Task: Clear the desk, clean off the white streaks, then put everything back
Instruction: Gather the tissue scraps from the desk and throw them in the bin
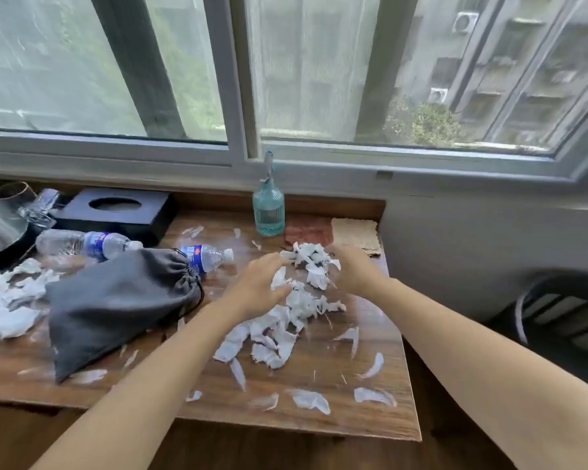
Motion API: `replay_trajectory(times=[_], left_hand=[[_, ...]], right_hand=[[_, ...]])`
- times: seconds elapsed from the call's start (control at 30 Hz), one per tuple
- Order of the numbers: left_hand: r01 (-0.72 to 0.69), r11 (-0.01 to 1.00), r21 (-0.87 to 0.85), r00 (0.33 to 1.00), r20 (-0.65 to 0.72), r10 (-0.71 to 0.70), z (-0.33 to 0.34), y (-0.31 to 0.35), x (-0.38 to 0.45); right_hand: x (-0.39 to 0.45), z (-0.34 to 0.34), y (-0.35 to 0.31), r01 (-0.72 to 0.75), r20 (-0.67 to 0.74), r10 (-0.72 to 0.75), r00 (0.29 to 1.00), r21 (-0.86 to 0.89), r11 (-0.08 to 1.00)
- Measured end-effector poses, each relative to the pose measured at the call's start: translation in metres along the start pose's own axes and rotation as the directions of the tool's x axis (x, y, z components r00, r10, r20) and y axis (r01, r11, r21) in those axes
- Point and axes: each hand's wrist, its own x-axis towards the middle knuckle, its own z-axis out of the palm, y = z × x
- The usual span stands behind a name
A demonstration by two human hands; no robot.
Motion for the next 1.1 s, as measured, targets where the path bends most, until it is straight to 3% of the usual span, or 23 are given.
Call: replay_trajectory(times=[0.1,0.37,0.47,0.57,0.67,0.77,0.83,0.9,0.97,1.1], left_hand=[[-0.013,1.0,-0.023,1.0,-0.009,0.013,0.006,-0.002,0.028],[0.083,0.992,0.091,0.99,0.109,-0.093,0.022,0.012,0.102],[0.063,0.983,0.173,0.989,0.123,-0.086,0.031,0.016,0.116],[0.011,0.969,0.246,0.989,0.142,-0.047,0.034,0.019,0.111],[-0.034,0.987,0.155,0.966,0.258,-0.007,0.034,0.018,0.083],[-0.041,0.998,0.036,0.979,0.202,0.033,0.028,0.009,0.053],[-0.025,0.998,0.049,0.998,0.064,0.022,0.021,0.001,0.039],[0.051,0.995,0.084,0.998,0.022,-0.053,0.012,-0.008,0.03],[0.099,0.989,0.108,0.985,0.131,-0.113,0.004,-0.016,0.025],[0.052,0.985,0.164,0.948,0.302,-0.1,0.001,-0.02,0.034]], right_hand=[[0.031,0.005,-0.001,-0.062,-0.005,0.062,0.998,-0.013,0.998],[0.068,0.028,0.015,-0.022,0.081,0.028,0.996,-0.073,0.997],[0.059,0.026,0.019,0.134,0.149,-0.131,0.98,-0.012,0.991],[0.032,0.02,0.025,0.263,0.079,-0.279,0.957,0.163,0.951],[-0.003,0.014,0.042,0.167,-0.046,-0.161,0.986,0.255,0.952],[-0.018,0.012,0.056,0.105,-0.043,-0.099,0.994,0.169,0.98],[-0.017,0.013,0.056,0.073,0.061,-0.076,0.995,0.047,0.996],[-0.013,0.014,0.05,0.07,0.165,-0.062,0.984,-0.045,0.997],[-0.01,0.018,0.041,0.126,0.24,-0.091,0.966,-0.131,0.983],[-0.008,0.023,0.031,0.226,0.294,-0.148,0.944,-0.251,0.941]])
